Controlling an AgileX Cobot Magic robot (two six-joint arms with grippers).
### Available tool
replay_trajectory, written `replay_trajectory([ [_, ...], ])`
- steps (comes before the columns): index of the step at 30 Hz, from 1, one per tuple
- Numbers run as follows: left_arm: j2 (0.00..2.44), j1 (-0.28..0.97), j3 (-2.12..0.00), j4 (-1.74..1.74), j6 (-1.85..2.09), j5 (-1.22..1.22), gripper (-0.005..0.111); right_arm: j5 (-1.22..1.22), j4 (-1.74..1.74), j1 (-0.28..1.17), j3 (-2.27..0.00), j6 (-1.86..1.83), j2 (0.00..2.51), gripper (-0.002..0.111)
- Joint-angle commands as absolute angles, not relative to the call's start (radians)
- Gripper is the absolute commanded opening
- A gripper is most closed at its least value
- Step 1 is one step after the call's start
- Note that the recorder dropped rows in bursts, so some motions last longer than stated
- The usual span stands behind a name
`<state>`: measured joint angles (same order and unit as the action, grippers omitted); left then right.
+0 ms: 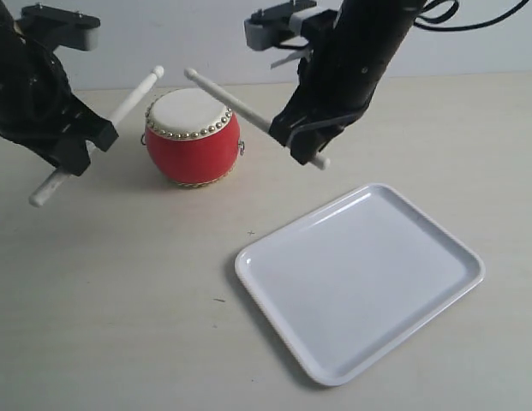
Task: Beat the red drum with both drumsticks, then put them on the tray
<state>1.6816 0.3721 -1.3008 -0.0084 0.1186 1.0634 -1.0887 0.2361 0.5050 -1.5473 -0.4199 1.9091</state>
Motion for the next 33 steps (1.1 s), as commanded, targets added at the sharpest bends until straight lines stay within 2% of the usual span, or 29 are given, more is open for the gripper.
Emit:
replay_trajectory([
  [1, 1.722, 0.369, -1.305, -0.033, 0.12, 1.019, 0.0, -1.104, 0.228, 0.506, -1.558, -0.409, 1.947, 0.0],
  [13, 1.664, 0.369, -1.305, -0.033, 0.121, 1.004, 0.0, -1.097, 0.232, 0.506, -1.63, -0.388, 1.925, 0.0],
  [26, 1.73, 0.369, -1.302, -0.031, 0.121, 0.994, 0.0, -1.108, 0.232, 0.506, -1.683, -0.363, 1.82, 0.0],
  [33, 1.638, 0.369, -1.302, -0.02, 0.119, 1.052, 0.0, -1.103, 0.232, 0.506, -1.681, -0.363, 1.958, 0.0],
])
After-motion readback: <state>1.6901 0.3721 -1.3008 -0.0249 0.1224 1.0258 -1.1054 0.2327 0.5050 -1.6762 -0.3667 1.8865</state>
